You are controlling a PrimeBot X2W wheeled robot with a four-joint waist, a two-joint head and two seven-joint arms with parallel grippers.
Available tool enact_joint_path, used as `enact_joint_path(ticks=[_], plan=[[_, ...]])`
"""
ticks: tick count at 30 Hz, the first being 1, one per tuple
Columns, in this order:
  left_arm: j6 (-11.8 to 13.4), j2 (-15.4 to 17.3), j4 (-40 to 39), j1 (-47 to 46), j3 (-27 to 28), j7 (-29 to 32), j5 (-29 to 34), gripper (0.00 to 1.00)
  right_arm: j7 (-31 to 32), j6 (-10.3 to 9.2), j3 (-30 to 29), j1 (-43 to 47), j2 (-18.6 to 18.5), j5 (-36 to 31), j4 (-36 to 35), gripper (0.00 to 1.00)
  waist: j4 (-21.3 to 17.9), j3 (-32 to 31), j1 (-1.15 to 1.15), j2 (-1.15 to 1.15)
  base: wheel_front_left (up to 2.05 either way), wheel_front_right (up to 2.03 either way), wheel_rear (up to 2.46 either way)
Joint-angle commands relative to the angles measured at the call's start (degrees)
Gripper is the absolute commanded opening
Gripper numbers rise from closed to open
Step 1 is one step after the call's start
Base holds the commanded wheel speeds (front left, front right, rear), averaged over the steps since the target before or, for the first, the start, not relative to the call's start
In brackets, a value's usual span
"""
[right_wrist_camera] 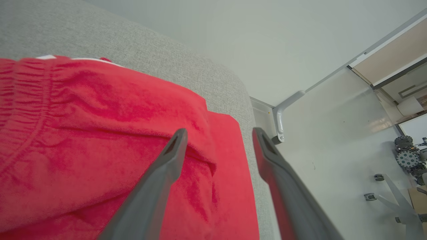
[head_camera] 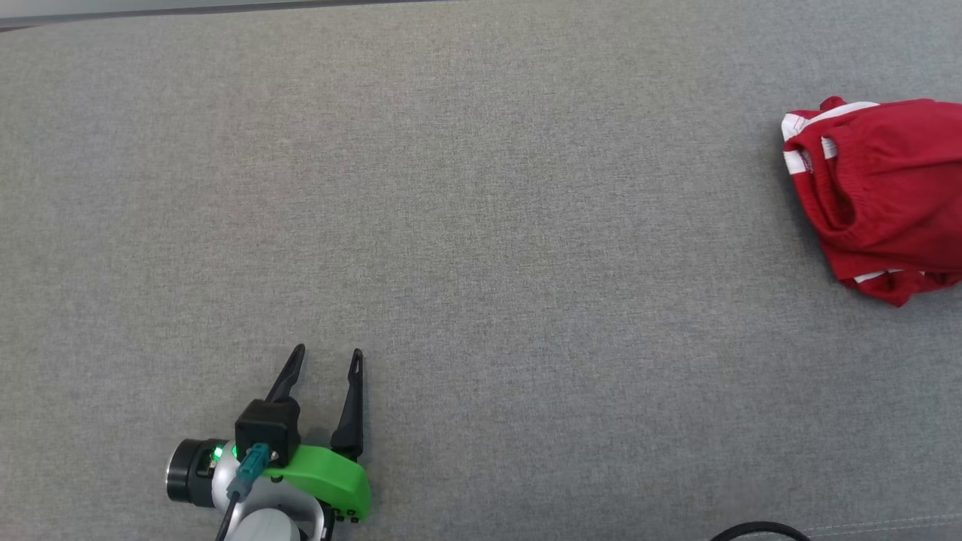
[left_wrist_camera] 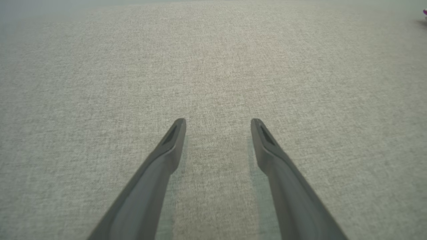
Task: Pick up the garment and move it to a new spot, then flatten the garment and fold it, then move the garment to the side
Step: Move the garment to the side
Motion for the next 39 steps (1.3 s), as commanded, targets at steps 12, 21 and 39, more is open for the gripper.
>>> enact_joint_path(ticks=[12,21,39], plan=[[1.09,0.21,-0.31,1.35,2.5,0.06,-1.2,1.0,-0.13,-0.12,-5.33,10.93,13.03,-0.16,-19.31,1.0,-2.72,-4.67,-0.01,0.0,0.0,0.0,0.0],[1.34,0.22,-0.41,3.66,3.36,0.06,-2.33,1.0,-0.13,-0.12,-3.51,22.58,20.14,5.75,-30.09,1.0,-2.63,-9.19,-0.01,0.0,0.0,0.0,0.0],[1.56,0.21,-0.38,9.82,5.9,0.06,-2.69,1.0,-0.14,-0.11,-5.58,39.29,28.16,9.11,-36.68,1.0,-1.28,-16.62,-0.01,0.0,0.0,0.0,0.0]])
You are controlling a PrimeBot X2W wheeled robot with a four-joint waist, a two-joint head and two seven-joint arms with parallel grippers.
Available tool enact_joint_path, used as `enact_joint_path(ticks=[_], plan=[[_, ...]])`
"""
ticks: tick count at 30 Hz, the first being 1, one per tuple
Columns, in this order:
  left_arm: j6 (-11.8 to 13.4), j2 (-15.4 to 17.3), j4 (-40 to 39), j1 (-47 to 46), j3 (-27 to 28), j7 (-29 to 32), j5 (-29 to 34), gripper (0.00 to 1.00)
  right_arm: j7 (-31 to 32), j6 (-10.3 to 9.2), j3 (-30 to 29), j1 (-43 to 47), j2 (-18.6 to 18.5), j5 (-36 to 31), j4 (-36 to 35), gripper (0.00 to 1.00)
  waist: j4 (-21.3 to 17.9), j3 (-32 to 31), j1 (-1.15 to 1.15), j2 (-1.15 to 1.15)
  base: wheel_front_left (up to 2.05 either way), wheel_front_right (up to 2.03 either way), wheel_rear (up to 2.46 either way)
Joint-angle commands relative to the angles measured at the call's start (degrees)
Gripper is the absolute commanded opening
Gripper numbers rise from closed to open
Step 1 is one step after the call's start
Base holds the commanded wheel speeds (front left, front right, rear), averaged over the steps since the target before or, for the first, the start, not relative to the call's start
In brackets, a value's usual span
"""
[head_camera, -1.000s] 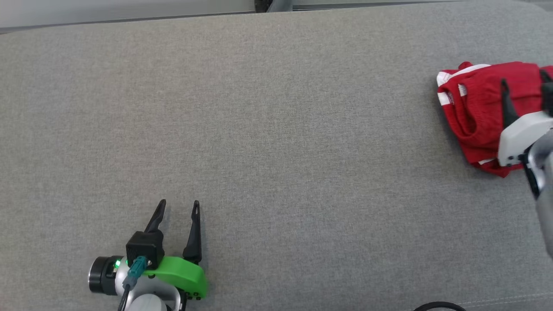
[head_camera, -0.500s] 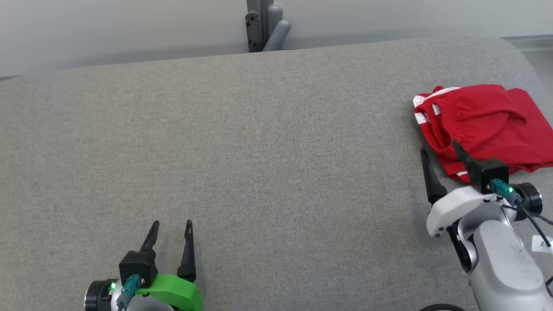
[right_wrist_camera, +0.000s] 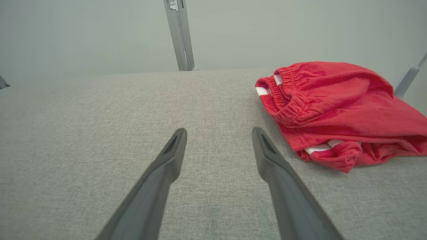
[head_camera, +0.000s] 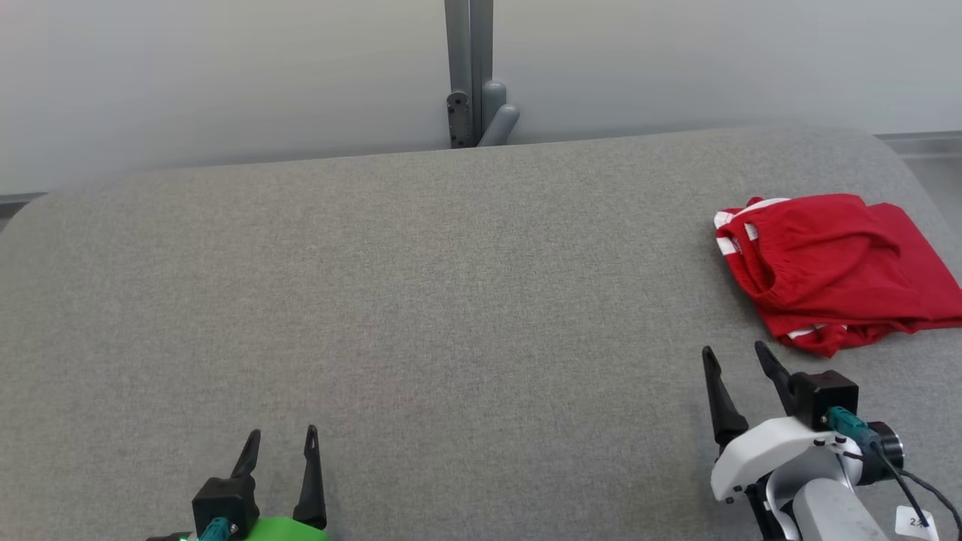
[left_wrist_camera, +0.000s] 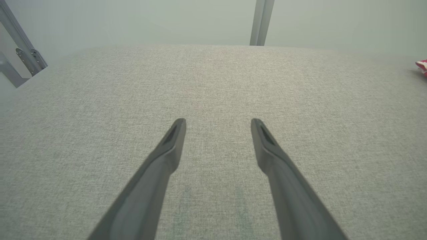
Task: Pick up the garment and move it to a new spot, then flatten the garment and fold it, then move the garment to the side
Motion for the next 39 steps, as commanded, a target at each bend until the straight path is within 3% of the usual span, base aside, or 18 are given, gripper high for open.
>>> enact_joint_path(ticks=[1,11,17,24,39], plan=[[0.26,0.2,-0.28,1.16,0.17,0.06,-0.07,1.0,-0.12,-0.1,0.77,1.08,0.46,0.96,-0.77,1.0,0.11,-0.79,0.0,0.01,0.0,0.0,0.0],[-0.22,0.2,-1.48,1.25,1.8,0.06,1.06,1.0,-0.11,-0.09,4.68,3.9,0.63,2.02,-6.06,1.0,0.2,-2.57,0.0,0.01,0.0,0.0,0.0],[-0.33,0.21,-1.87,1.31,2.24,0.06,1.29,1.0,-0.12,-0.1,4.06,5.54,0.67,0.6,-7.39,1.0,0.26,-3.27,0.0,0.01,0.0,0.0,0.0],[0.42,0.2,-2.21,1.45,2.65,0.06,0.27,1.0,-0.11,-0.1,3.61,6.05,0.85,-1.03,-7.96,1.0,0.29,-3.36,0.0,0.01,0.0,0.0,0.0],[-0.93,0.2,-1.79,1.39,3.46,0.06,-1.01,1.0,-0.11,-0.1,3.48,5.54,0.96,-1.65,-7.13,1.0,0.17,-2.99,0.0,0.01,0.0,0.0,0.0]])
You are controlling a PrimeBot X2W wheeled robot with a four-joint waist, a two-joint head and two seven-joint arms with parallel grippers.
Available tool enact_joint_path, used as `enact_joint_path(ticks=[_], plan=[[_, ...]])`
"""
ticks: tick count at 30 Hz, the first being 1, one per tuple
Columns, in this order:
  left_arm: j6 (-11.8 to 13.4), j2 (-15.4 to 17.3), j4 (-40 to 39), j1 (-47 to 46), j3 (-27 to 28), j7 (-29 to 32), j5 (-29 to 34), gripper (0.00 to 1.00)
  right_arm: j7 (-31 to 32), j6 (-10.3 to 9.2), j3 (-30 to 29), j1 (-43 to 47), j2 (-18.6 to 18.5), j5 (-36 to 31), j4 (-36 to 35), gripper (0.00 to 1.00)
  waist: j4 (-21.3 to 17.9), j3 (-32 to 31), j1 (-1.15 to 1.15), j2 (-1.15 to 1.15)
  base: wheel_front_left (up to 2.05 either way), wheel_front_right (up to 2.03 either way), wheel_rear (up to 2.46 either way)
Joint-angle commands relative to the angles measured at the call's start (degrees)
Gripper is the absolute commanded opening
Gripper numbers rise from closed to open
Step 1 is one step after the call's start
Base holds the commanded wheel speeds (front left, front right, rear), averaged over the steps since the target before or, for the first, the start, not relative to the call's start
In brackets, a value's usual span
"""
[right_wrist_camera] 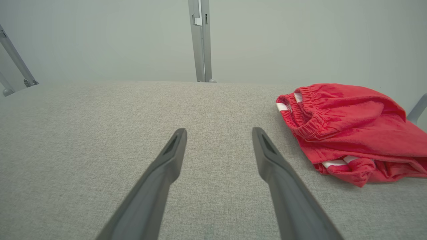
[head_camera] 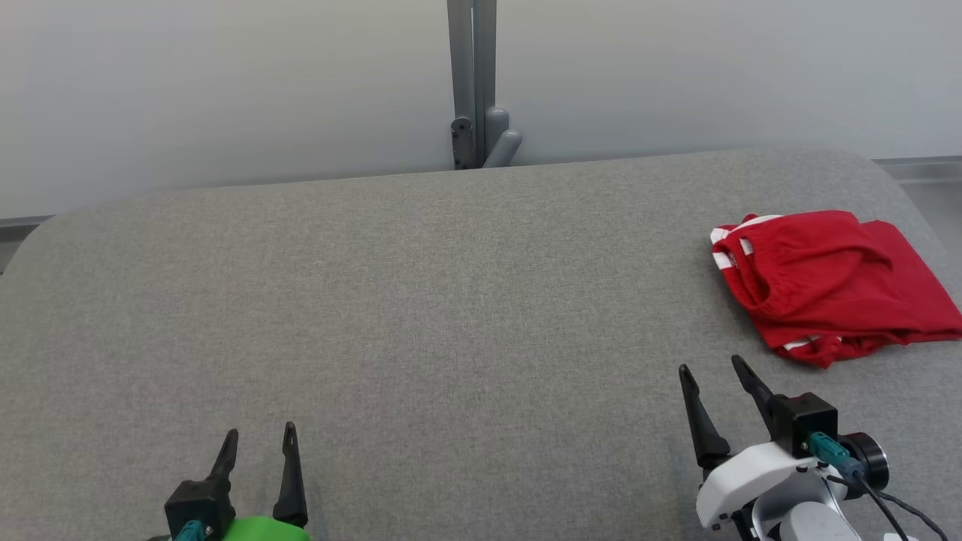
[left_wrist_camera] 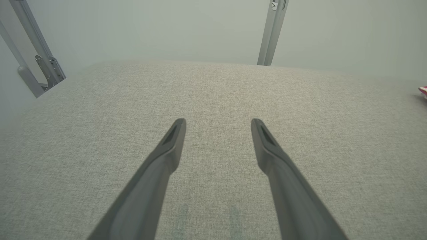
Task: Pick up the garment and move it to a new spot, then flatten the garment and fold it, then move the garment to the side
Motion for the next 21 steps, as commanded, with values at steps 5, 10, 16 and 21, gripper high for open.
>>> enact_joint_path(ticks=[5,10,16,21], plan=[[-0.49,0.21,0.18,0.54,-0.1,0.06,-0.76,1.0,-0.1,-0.1,0.42,0.34,-0.17,0.76,0.02,1.0,-0.22,0.3,0.0,0.0,0.0,0.0,0.0],[-0.33,0.24,0.23,0.69,-0.1,0.07,-1.18,1.0,-0.1,-0.1,0.74,0.35,-0.15,0.67,0.34,1.0,-2.37,0.57,0.0,0.0,0.0,0.0,0.0],[-0.39,0.22,0.61,0.46,-0.62,0.06,-1.19,1.0,-0.1,-0.08,0.48,0.68,-0.18,0.89,0.59,1.0,-2.51,0.73,0.0,0.0,0.0,0.0,0.0],[-0.61,0.23,0.77,0.3,-0.92,0.06,-1.38,1.0,-0.1,-0.08,0.86,0.46,-0.17,1.33,0.86,1.0,-2.54,0.98,0.0,0.0,0.0,0.0,0.0]])
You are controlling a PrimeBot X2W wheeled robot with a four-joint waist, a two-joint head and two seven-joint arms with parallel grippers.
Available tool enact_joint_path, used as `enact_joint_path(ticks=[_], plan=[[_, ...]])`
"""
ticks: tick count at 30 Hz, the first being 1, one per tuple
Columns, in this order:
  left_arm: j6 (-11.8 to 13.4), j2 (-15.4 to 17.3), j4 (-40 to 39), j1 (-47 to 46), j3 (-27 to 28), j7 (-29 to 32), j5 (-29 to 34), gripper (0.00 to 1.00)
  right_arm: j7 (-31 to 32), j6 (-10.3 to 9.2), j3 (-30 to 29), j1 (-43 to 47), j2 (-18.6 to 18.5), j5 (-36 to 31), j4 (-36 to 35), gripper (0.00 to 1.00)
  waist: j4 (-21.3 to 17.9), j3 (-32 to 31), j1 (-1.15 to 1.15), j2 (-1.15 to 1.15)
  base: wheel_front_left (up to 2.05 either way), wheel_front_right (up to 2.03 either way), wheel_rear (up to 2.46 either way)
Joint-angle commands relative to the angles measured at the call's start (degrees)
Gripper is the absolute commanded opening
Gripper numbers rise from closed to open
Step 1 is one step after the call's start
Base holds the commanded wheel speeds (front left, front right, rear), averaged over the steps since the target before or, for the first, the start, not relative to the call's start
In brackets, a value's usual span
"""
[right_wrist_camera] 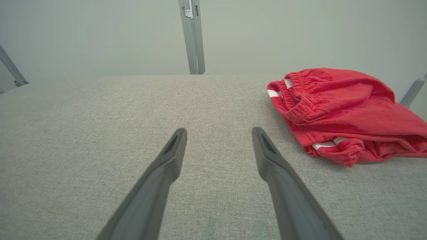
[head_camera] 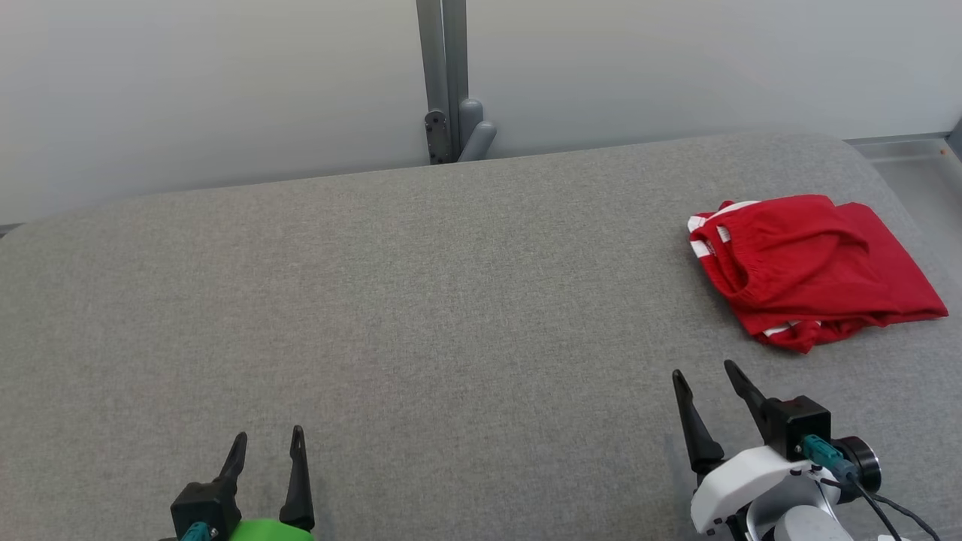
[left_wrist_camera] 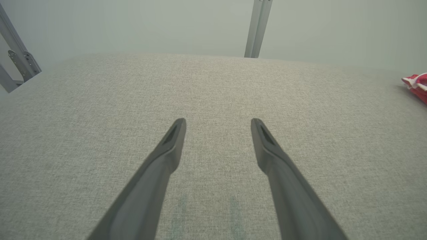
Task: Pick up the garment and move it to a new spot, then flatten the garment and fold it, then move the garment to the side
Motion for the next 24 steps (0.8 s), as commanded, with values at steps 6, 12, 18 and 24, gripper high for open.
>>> enact_joint_path(ticks=[6,12,18,24], plan=[[-0.92,-0.12,1.16,0.07,-0.1,0.02,-1.2,0.0,0.07,0.01,0.58,0.2,0.14,0.24,1.54,0.0,-0.08,0.19,0.0,0.0,0.0,0.0,0.0],[-1.24,-0.17,2.38,-1.03,1.2,1.81,-5.47,0.0,1.88,0.02,-0.78,-0.13,0.26,4.96,2.62,0.0,0.04,0.21,0.0,0.09,0.0,0.0,0.0],[-1.32,-0.14,1.57,-1.73,1.85,3.23,-10.85,0.0,3.29,0.02,-1.44,-0.49,0.23,10.86,2.05,0.0,0.18,0.34,0.0,0.06,0.0,0.0,0.0],[-1.38,-0.11,0.24,-2.25,2.39,4.6,-16.92,0.0,4.64,0.01,-1.99,-0.74,0.2,17.51,1.08,0.0,0.35,0.61,0.0,0.0,0.0,0.0,0.0]])
